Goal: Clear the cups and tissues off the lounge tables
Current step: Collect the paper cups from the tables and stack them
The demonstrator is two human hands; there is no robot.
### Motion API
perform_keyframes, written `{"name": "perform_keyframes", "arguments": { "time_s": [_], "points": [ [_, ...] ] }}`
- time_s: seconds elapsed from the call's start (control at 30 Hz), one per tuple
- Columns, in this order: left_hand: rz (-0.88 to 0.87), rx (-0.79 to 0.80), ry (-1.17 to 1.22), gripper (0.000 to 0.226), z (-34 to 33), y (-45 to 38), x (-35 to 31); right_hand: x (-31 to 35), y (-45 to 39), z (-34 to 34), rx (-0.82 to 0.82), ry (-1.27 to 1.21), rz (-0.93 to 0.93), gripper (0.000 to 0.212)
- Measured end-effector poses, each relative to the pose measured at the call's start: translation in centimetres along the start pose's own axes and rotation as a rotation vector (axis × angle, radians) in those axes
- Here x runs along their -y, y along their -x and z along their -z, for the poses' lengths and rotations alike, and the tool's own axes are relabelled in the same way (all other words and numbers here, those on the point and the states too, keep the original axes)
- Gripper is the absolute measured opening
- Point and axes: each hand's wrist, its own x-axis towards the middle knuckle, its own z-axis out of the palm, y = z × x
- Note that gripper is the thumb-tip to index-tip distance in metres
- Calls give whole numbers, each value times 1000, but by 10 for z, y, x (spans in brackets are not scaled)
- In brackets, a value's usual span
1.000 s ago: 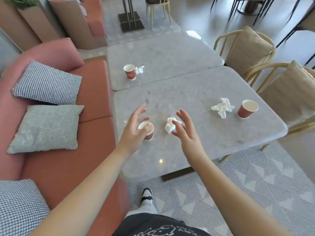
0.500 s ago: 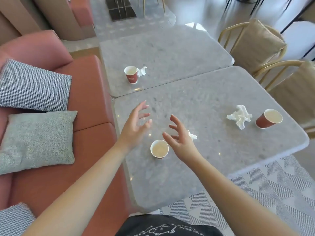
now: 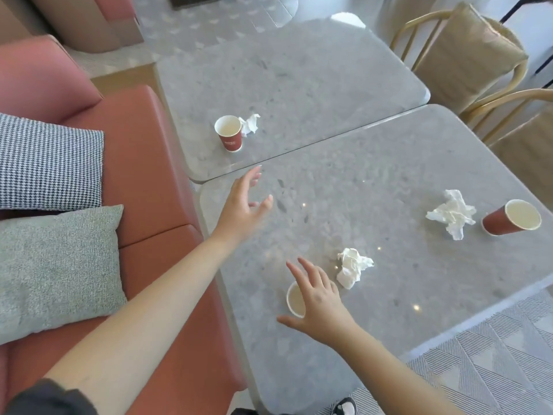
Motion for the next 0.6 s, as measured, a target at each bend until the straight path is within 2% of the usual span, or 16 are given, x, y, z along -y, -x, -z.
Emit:
{"name": "perform_keyframes", "arguments": {
  "time_s": [0.23, 0.33, 0.47, 0.6],
  "points": [
    [-85, -91, -324, 58, 16, -106, 34, -4, 2, -22, 26, 158, -58, 102],
    [-28, -55, -443, 56, 23, -145, 44, -1, 6, -25, 31, 175, -81, 99],
    [96, 40, -713, 61, 28, -183, 56, 2, 7, -26, 40, 182, -109, 93],
    [182, 77, -816, 55, 29, -207, 62, 8, 6, -23, 48, 188, -114, 89]
  ]
}}
